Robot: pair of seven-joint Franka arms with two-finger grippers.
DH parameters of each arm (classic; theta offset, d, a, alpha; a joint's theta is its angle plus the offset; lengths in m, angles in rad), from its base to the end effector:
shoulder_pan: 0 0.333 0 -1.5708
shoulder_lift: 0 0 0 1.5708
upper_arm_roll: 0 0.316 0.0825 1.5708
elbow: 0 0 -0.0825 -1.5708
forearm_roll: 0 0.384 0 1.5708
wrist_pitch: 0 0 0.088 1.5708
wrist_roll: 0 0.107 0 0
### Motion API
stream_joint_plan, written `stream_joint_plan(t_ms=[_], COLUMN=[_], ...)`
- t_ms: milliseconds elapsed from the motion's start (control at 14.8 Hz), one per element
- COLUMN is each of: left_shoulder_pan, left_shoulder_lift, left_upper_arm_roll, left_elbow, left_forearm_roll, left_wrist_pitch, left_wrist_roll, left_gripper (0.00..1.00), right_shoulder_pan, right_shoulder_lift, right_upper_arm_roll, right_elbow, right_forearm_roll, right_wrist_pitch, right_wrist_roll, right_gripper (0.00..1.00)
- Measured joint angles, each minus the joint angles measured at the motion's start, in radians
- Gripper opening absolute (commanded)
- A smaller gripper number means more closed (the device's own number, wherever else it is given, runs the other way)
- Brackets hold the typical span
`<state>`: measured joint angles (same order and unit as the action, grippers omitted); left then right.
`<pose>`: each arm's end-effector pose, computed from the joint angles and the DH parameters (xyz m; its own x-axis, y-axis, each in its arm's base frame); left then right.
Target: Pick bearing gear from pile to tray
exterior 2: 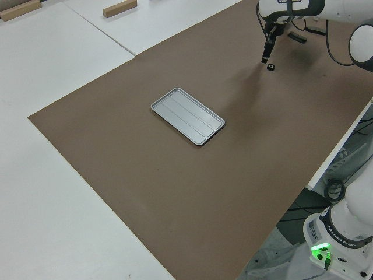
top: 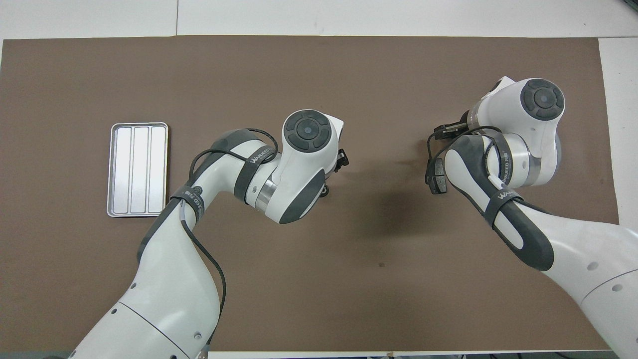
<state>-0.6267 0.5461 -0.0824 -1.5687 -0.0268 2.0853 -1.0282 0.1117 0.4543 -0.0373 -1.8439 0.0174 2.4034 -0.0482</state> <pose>0.5284 -0.4448 0.3236 0.9392 0.3361 -0.0710 0.3375 -0.9413 0.0093 0.6513 0.0504 0.2900 0.9878 0.1145 0.1051 0.1143 -0.9934 0.0084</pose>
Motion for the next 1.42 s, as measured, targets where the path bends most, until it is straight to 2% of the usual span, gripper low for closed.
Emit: stream_joint_plan(t_ms=[202, 539, 809, 876, 944, 1416], left_shoulder_pan=[-0.021, -0.022, -0.022, -0.022, -0.022, -0.035], left_shoulder_lift=[0.007, 0.007, 0.007, 0.007, 0.007, 0.004], left_upper_arm_roll=[0.001, 0.004, 0.004, 0.004, 0.004, 0.004], left_elbow=[-0.027, -0.078, -0.093, -0.095, -0.096, -0.103], left_forearm_roll=[0.0, 0.0, 0.0, 0.0, 0.0, 0.0], left_wrist_pitch=[0.018, 0.098, 0.128, 0.129, 0.129, 0.128], left_wrist_roll=[-0.032, -0.051, -0.071, -0.071, -0.072, -0.073], left_gripper=[1.0, 1.0, 0.95, 0.93, 0.93, 0.92], right_shoulder_pan=[0.0, 0.0, 0.0, 0.0, 0.0, -0.004], right_shoulder_lift=[0.0, 0.006, 0.006, 0.006, 0.006, -0.028], right_upper_arm_roll=[0.0, 0.0, 0.0, 0.0, 0.0, -0.006], right_elbow=[-0.002, -0.004, -0.004, -0.003, -0.001, 0.037], right_forearm_roll=[0.0, 0.0, 0.0, 0.0, 0.0, 0.0], right_wrist_pitch=[0.002, 0.014, 0.014, 0.014, 0.014, -0.026], right_wrist_roll=[0.0, 0.0, 0.0, 0.0, 0.0, 0.0], right_gripper=[0.74, 0.57, 0.09, 0.03, 0.0, 0.0])
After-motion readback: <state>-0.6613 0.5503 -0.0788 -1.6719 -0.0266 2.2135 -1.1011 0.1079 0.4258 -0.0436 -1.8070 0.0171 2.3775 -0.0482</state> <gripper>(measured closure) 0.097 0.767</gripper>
